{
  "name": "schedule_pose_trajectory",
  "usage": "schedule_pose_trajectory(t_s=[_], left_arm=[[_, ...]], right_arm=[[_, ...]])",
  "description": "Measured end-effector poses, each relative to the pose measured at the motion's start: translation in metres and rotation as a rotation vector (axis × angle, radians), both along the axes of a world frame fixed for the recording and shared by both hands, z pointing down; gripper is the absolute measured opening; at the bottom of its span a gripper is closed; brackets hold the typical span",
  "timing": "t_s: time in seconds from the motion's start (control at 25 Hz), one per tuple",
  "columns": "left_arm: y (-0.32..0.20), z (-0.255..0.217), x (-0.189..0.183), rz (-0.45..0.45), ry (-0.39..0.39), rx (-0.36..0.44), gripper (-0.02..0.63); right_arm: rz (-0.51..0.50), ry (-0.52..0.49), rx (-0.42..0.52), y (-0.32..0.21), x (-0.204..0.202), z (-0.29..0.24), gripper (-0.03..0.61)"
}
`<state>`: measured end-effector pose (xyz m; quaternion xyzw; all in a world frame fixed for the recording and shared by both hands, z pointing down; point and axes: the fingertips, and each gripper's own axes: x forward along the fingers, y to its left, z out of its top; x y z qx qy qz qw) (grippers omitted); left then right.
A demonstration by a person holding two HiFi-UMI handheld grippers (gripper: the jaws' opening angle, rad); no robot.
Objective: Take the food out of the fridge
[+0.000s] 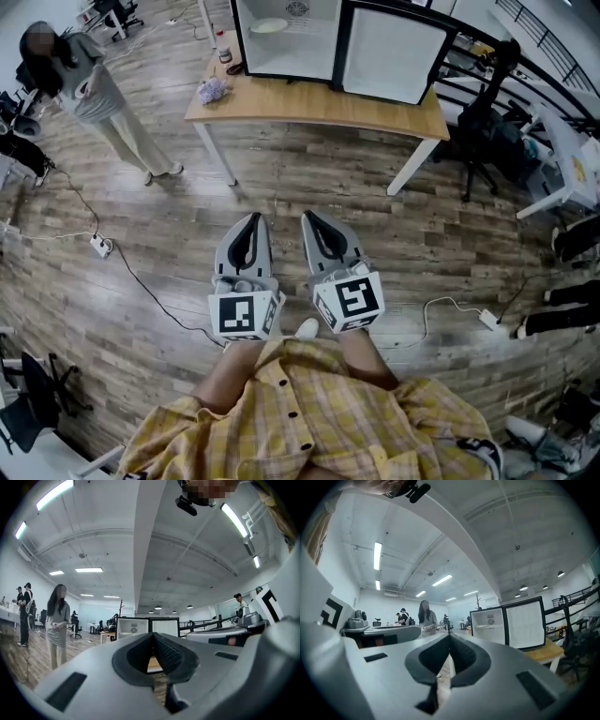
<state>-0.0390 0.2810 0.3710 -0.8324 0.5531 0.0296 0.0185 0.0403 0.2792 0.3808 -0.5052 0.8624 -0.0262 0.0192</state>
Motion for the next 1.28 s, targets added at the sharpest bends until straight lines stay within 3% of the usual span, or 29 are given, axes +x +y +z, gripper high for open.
schedule_pose_trajectory(t_s=[0.52, 1.28], left_arm=[[-0.111, 0.004, 0.012, 0.017, 0.019, -0.011, 0.008], [-0.275, 0.004, 0.005, 0.076, 0.01, -0.052, 0.009]], right_arm=[[0.036, 0.022, -0.002, -0.102, 0.017, -0.001, 0.008], [0.096, 0.029, -0.043, -0.263, 0.008, -0.005, 0.008]])
